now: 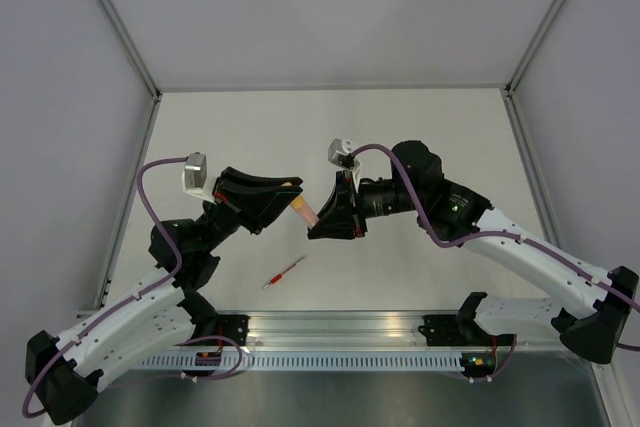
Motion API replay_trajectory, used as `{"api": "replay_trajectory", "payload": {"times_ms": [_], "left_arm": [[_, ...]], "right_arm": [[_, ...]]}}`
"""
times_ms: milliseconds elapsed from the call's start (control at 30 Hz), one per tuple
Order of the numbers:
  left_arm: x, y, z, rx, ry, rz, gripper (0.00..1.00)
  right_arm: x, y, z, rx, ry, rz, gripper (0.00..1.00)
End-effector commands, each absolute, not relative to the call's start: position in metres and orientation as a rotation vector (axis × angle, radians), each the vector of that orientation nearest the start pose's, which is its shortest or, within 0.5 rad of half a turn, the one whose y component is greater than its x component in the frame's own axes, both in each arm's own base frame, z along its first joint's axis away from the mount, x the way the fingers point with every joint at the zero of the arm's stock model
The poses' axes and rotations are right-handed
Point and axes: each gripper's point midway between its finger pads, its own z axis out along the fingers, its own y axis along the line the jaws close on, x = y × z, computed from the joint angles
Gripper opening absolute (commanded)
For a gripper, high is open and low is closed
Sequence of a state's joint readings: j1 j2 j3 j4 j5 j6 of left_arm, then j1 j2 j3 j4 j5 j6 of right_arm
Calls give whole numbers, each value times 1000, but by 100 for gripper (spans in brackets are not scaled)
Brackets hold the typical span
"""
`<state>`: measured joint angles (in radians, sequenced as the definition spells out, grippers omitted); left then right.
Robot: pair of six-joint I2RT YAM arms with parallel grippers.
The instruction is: Insert the pens into the pen caps
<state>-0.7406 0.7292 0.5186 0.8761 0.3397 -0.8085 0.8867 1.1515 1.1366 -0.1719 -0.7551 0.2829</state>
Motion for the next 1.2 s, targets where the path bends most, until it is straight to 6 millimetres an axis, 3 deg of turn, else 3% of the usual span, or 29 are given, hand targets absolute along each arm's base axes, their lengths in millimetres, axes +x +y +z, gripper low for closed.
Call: {"api": "replay_trajectory", "payload": {"times_ms": [0,167,533,767,900,933,1000,1033,1067,1100,1133,1167], "left_arm": [[134,-284,305,452,1456,-1642,2],[141,-284,285,430,1505,-1596,2],[134,-280,281,436,1479,-1617,2],[134,-282,285,435,1469,-1631,2],[144,-284,301,428,1492,-1579,2],[148,-283,307,417,1492,-1557,6],[158,-279,322,383,1503,-1488,27],[162,-277,340,373,1473,-1467,48],[166,-274,346,356,1475,-1438,55],[175,-270,343,317,1511,-1380,62],[177,-266,349,303,1506,-1357,72],[181,-261,366,284,1473,-1322,76]], "right_arm": [[138,351,463,-1031,1111,1351,0],[143,350,472,-1023,1083,1315,0],[136,338,489,-1023,978,1273,0],[144,352,457,-1060,1033,1286,0],[148,359,418,-1123,1132,1278,0],[150,360,400,-1134,1168,1273,0],[150,360,375,-1145,1217,1274,0],[150,359,366,-1144,1235,1278,0],[149,357,362,-1141,1243,1277,0],[152,355,345,-1128,1289,1263,0],[152,353,337,-1122,1308,1256,0],[152,350,334,-1100,1326,1248,0]]}}
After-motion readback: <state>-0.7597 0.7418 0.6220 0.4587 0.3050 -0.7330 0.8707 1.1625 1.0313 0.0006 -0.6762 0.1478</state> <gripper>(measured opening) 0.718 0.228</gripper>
